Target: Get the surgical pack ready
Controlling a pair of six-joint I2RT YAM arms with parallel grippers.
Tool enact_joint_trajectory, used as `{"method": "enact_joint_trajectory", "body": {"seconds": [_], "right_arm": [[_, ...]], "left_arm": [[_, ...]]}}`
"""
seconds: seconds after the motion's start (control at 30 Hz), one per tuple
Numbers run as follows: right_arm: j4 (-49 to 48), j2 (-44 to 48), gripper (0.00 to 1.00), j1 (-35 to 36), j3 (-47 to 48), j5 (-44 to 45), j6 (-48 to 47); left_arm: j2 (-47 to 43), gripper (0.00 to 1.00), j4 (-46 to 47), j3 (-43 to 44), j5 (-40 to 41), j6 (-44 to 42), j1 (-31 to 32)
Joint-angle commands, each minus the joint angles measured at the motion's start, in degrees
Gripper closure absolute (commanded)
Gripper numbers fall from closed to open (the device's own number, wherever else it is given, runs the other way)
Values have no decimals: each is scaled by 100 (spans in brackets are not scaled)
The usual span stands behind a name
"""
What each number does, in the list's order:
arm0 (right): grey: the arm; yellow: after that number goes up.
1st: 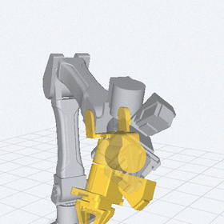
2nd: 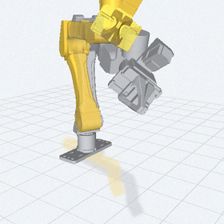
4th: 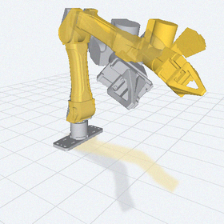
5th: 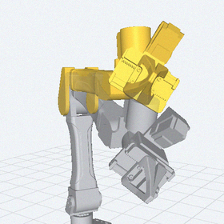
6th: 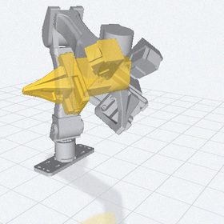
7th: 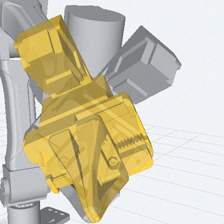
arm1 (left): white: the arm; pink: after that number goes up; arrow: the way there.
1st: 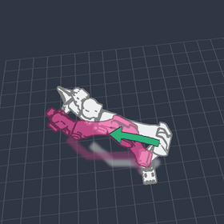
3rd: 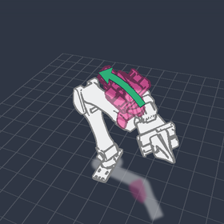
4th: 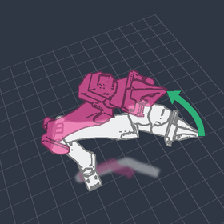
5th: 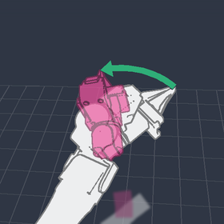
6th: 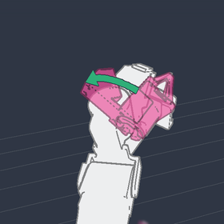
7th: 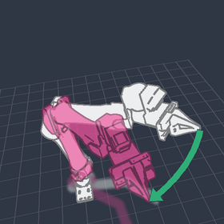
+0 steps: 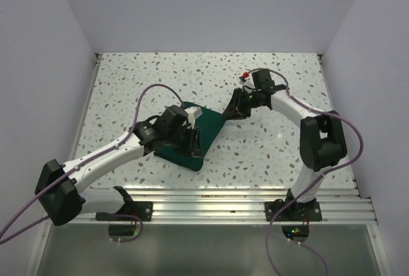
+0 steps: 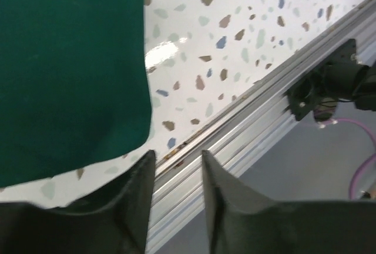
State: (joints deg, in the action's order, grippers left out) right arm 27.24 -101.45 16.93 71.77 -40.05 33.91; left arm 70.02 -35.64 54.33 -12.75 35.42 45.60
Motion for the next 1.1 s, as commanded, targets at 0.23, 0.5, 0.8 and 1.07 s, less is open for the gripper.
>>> {"method": "enact_joint_trajectory", "body": {"seconds": [0.23, 0.5, 0.8, 1.07], "right_arm": [[-861, -1182, 90, 30, 689, -284, 511], [-914, -1694, 91, 21, 751, -187, 485], [-546, -1870, 92, 12, 1146, 6, 231], [-404, -1835, 91, 21, 1068, 156, 151]], "left_arm": [[1382, 76, 2262, -378, -1467, 229, 124], [1620, 78, 1736, -1196, -949, 185, -199], [2383, 79, 1078, -591, -369, -746, -938], [3167, 82, 550, 166, -140, -1212, -1527]]}}
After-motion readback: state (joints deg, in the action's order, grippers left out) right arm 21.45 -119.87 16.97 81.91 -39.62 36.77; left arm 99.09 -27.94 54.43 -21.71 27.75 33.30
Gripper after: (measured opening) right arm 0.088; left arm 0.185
